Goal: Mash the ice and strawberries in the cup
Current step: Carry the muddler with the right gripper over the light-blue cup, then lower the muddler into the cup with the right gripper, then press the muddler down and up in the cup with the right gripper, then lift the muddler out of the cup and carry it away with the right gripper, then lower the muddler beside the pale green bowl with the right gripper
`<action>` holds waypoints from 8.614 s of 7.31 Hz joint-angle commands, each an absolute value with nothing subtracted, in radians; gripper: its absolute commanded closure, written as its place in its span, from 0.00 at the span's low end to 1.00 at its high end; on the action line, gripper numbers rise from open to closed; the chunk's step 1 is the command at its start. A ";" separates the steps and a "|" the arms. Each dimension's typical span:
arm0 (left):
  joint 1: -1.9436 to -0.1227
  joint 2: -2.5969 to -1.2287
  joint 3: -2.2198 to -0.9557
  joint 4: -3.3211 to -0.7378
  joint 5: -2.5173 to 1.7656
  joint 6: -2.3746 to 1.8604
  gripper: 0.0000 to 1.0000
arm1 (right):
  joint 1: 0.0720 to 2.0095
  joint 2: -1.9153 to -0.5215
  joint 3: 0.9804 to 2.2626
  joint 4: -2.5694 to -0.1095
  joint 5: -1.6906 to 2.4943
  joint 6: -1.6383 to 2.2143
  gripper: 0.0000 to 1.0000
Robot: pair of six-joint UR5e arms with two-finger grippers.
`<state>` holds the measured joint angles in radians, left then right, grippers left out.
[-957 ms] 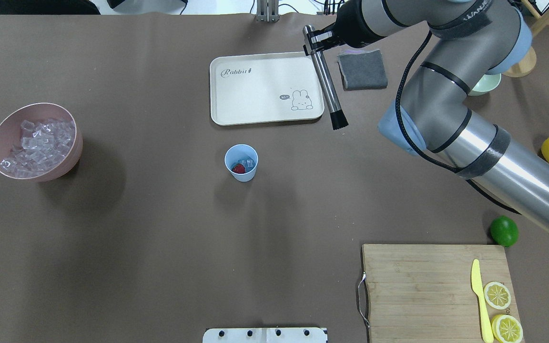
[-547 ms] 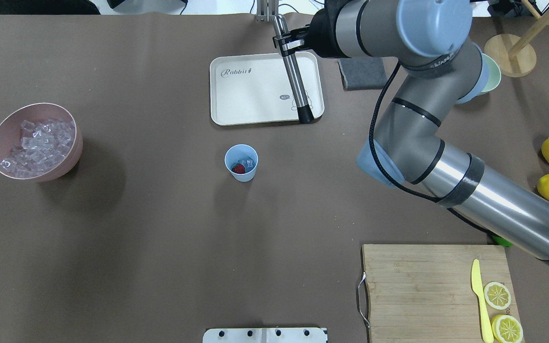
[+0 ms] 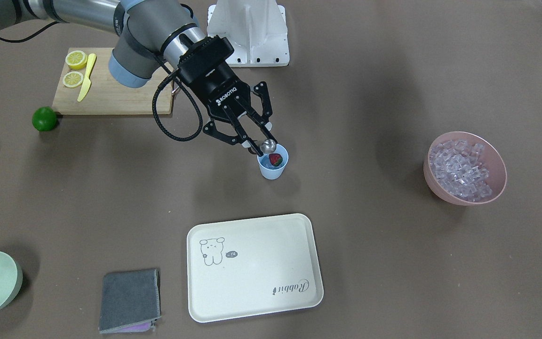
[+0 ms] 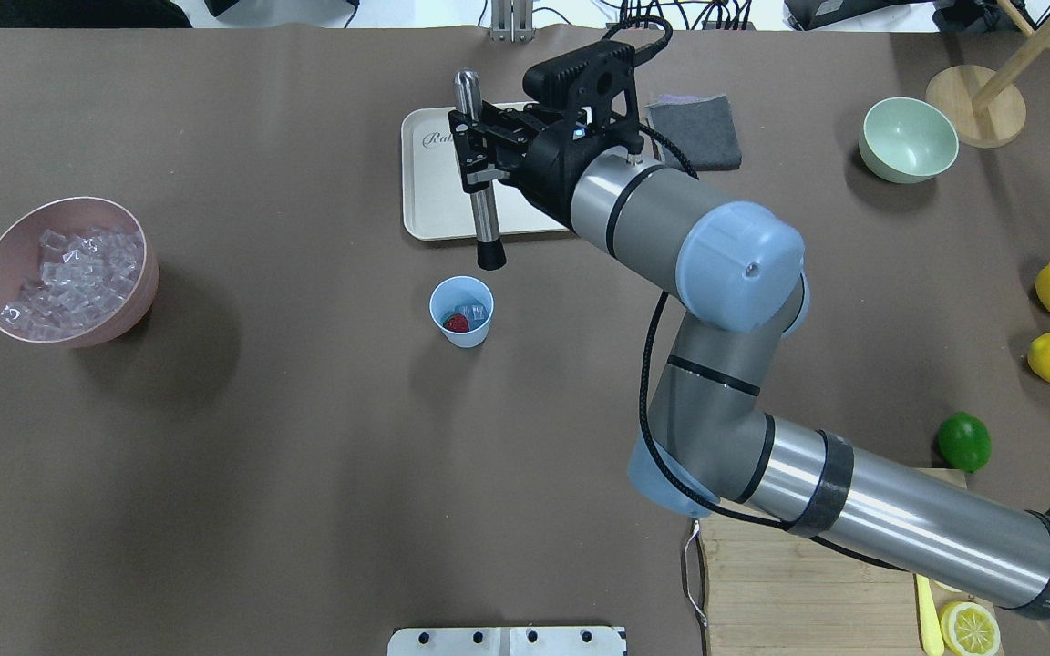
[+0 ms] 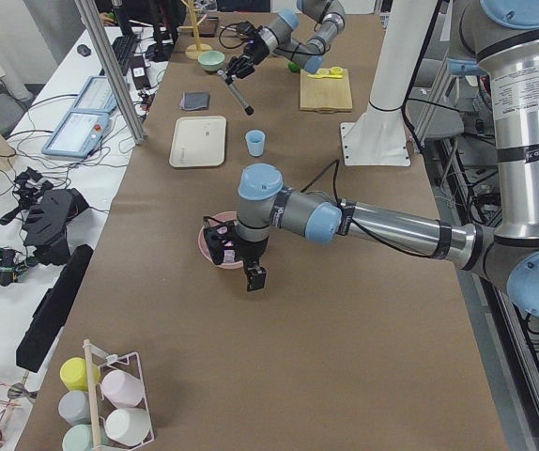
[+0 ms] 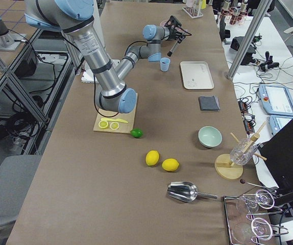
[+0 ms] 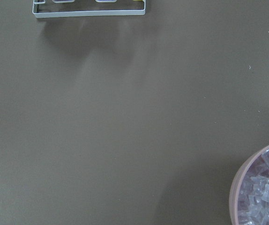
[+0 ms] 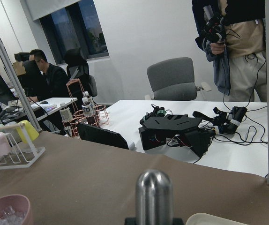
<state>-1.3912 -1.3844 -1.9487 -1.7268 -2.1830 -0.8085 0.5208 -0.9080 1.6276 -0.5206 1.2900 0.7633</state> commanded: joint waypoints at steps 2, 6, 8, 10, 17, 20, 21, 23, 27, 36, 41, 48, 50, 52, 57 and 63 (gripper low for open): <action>-1.390 -1.385 -1.925 -1.733 -2.223 -0.828 0.03 | 0.457 -0.925 1.583 -0.417 1.116 0.743 1.00; -1.390 -1.385 -1.908 -1.733 -2.223 -0.828 0.03 | 0.419 -0.848 1.494 -0.411 1.037 0.724 1.00; -1.390 -1.385 -1.905 -1.733 -2.223 -0.827 0.03 | 0.390 -0.857 1.493 -0.413 1.007 0.723 1.00; -1.391 -1.385 -1.902 -1.733 -2.223 -0.825 0.03 | 0.365 -0.856 1.486 -0.413 0.974 0.723 1.00; -1.390 -1.385 -1.881 -1.738 -2.221 -0.818 0.03 | 0.302 -0.879 1.439 -0.414 0.891 0.719 1.00; -1.390 -1.385 -1.859 -1.773 -2.221 -0.818 0.03 | 0.302 -0.879 1.425 -0.413 0.891 0.719 1.00; -1.390 -1.385 -1.858 -1.773 -2.221 -0.816 0.03 | 0.302 -0.874 1.430 -0.413 0.891 0.719 1.00; -1.390 -1.385 -1.858 -1.773 -2.221 -0.816 0.03 | 0.311 -0.858 1.463 -0.413 0.893 0.712 1.00; -1.390 -1.387 -1.844 -1.782 -2.223 -0.818 0.03 | 0.350 -0.856 1.532 -0.414 0.894 0.678 1.00; -1.385 -1.405 -1.753 -1.876 -2.223 -0.816 0.03 | 0.336 -0.870 1.431 -0.410 0.900 0.686 1.00; -1.385 -1.405 -1.753 -1.876 -2.221 -0.815 0.03 | 0.334 -0.867 1.401 -0.410 0.902 0.689 1.00; -1.384 -1.431 -1.737 -1.875 -2.221 -0.815 0.03 | 0.411 -0.839 1.526 -0.413 0.925 0.692 1.00; -1.387 -1.433 -1.772 -1.878 -2.221 -0.810 0.03 | 0.501 -0.839 1.525 -0.496 1.055 0.699 1.00; -1.388 -1.449 -1.857 -1.884 -2.221 -0.808 0.03 | 0.653 -0.863 1.528 -0.618 1.264 0.880 1.00; -1.300 -1.520 -1.917 -2.018 -2.214 -0.805 0.03 | 1.050 -1.156 1.566 -0.797 1.962 1.005 1.00; -1.209 -1.586 -1.908 -2.040 -2.203 -0.804 0.03 | 1.083 -1.293 1.603 -1.236 2.238 0.710 1.00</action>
